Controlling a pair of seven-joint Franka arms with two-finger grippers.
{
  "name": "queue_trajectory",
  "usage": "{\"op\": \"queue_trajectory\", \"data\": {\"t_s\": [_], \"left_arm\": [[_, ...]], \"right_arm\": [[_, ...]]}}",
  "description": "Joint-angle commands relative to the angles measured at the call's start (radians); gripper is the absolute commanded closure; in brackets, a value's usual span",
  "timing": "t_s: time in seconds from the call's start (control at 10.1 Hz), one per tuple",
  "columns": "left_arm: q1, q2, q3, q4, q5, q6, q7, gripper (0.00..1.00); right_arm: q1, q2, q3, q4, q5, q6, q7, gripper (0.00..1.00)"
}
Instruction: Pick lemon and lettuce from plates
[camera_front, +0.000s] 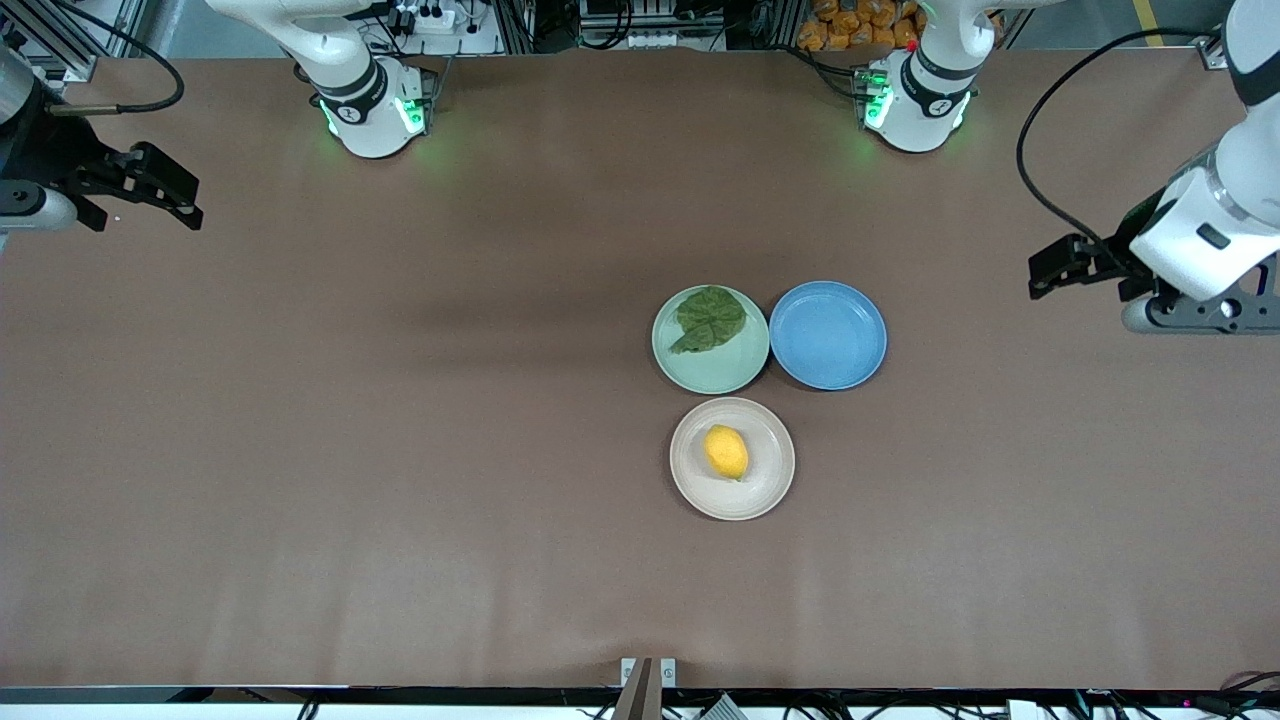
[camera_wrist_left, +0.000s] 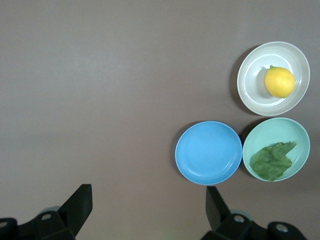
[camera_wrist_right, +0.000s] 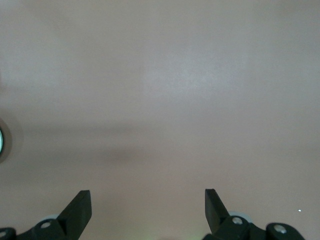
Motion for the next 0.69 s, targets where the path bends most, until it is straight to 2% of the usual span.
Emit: {"op": "queue_trajectory", "data": {"t_s": [0.0, 0.59], "left_arm": [[-0.011, 0.062, 0.001, 0.036, -0.049, 0.064, -0.059, 0.00], [-0.144, 0.267, 0.001, 0.036, -0.073, 0.373, -0.277, 0.00]], "right_arm": [[0.003, -0.004, -0.004, -0.006, -0.004, 0.013, 0.005, 0.00], [0.007, -0.004, -0.004, -0.006, -0.004, 0.033, 0.005, 0.00]]}}
